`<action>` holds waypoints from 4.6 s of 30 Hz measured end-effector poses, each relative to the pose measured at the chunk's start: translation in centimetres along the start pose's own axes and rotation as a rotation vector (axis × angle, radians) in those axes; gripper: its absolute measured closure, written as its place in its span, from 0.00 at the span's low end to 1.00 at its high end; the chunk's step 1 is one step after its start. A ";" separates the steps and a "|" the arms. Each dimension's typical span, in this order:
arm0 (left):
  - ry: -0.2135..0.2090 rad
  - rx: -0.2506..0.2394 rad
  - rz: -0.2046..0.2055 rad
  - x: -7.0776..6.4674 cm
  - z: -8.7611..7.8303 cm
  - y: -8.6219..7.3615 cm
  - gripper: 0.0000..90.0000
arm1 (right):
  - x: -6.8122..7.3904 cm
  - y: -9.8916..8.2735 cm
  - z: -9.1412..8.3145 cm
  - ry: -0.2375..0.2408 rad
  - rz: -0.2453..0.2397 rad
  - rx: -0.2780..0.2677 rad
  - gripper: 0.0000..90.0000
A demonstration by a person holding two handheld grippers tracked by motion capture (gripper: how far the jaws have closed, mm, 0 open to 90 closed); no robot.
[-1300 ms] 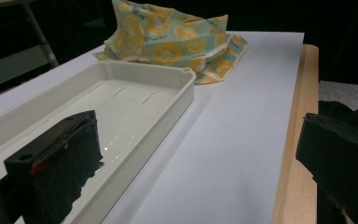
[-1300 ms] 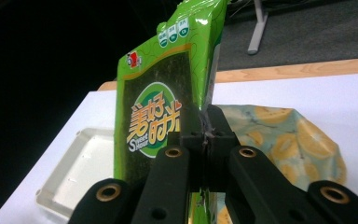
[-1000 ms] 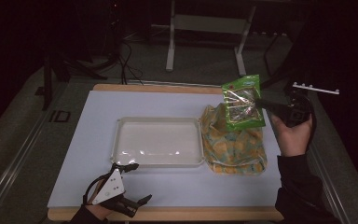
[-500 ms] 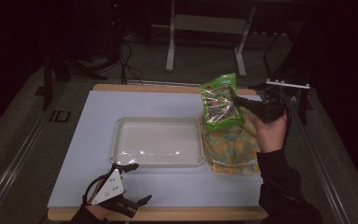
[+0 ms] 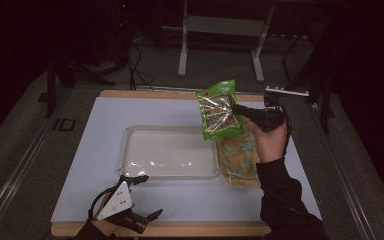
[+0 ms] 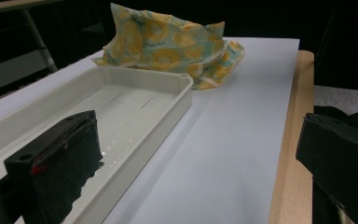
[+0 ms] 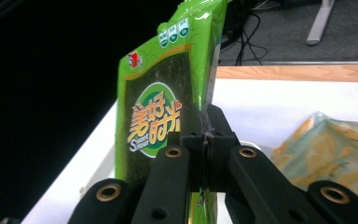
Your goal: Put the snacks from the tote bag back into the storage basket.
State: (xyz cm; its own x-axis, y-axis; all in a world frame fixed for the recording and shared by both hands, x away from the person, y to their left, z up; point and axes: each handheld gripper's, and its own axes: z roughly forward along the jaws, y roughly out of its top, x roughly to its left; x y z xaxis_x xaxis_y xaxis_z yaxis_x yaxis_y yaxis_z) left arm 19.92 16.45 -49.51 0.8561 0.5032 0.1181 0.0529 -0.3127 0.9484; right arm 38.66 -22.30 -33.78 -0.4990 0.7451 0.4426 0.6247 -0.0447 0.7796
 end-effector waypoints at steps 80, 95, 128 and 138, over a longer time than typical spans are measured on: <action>-0.009 0.006 0.016 -0.1 0.0 0.1 0.00 | -1.5 -14.5 9.6 0.015 0.251 0.059 0.99; -0.011 0.010 0.024 -0.2 0.1 0.1 0.00 | -1.9 -16.0 9.9 -0.005 0.265 0.077 0.99; -0.018 0.013 0.023 -0.1 0.2 0.1 0.00 | -1.4 -15.7 11.0 -0.162 0.091 0.232 0.87; -0.017 0.013 0.022 -0.1 0.2 0.1 0.00 | -1.1 -14.9 10.6 -0.160 0.066 0.218 0.87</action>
State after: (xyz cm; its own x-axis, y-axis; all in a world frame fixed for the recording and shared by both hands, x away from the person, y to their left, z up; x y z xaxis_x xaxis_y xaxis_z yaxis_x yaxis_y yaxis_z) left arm 19.95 16.21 -49.51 0.8655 0.4827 0.1336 0.0408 -0.3339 0.9417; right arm 36.22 -15.44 -50.59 -0.3630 0.8416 0.4000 0.7757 0.0351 0.6301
